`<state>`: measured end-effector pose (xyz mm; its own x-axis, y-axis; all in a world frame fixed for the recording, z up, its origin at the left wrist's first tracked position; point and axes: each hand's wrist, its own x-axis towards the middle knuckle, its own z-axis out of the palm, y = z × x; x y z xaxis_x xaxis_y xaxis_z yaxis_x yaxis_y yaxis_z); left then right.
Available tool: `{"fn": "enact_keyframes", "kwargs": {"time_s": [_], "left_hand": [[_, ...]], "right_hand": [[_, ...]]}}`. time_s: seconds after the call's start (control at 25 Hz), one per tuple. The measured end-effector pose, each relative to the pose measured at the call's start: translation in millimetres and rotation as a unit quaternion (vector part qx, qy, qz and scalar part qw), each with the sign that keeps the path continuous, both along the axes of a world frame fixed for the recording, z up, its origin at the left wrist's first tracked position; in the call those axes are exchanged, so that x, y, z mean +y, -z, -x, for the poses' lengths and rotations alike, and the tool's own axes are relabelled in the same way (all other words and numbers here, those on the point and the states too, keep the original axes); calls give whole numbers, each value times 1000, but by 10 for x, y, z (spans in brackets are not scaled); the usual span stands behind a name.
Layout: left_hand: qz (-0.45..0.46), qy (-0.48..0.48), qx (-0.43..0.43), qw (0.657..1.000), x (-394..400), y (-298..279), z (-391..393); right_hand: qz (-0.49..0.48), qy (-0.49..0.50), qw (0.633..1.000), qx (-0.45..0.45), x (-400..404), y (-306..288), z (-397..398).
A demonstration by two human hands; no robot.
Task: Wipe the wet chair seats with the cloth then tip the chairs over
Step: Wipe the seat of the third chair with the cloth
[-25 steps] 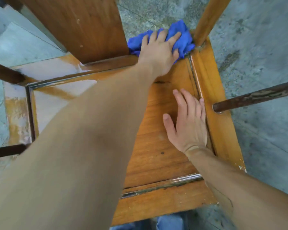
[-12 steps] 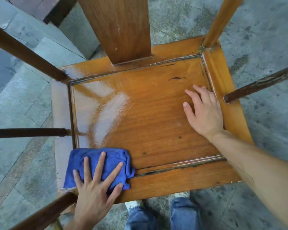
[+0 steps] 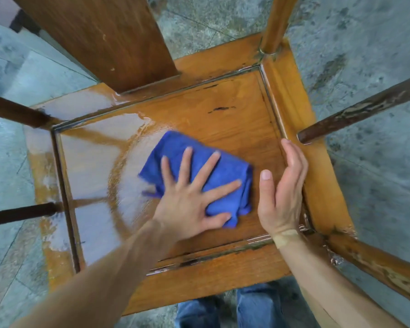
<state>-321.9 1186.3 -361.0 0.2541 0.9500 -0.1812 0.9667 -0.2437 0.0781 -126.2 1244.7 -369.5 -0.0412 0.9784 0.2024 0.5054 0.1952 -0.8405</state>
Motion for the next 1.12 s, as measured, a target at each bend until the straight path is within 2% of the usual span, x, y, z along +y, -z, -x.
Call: {"fn": "enact_keyframes", "kwargs": {"time_s": [0.12,0.28,0.48,0.56,0.68,0.8,0.88,0.96,1.12], "left_hand": [[-27,-53,-9,998,1024,106,-367],[11,-23,-6,1000,2169,97,-668],[70,-78,-20,994,2460,-9,-1090],[82,-45,-36,995,2364,-80,-987],[60,-22,-57,996,1930,-89,-378],[12,-167,-45,985,1054,-40,523],[-15,-297,-24,954,371,-44,1174],[4,-408,-5,913,-235,-100,1653],[14,-510,11,860,-619,-126,1742]], "right_hand": [[21,17,999,38,-37,-41,13],[19,-4,1000,8,1,-34,38],[12,-27,995,-97,56,53,-48],[15,-39,987,-157,76,82,-48],[3,-43,972,-230,58,125,-40],[28,-21,965,-260,41,55,0],[41,-27,953,-298,89,-29,129],[34,-87,939,-330,225,-74,333],[21,-148,921,-359,483,-78,480]]}}
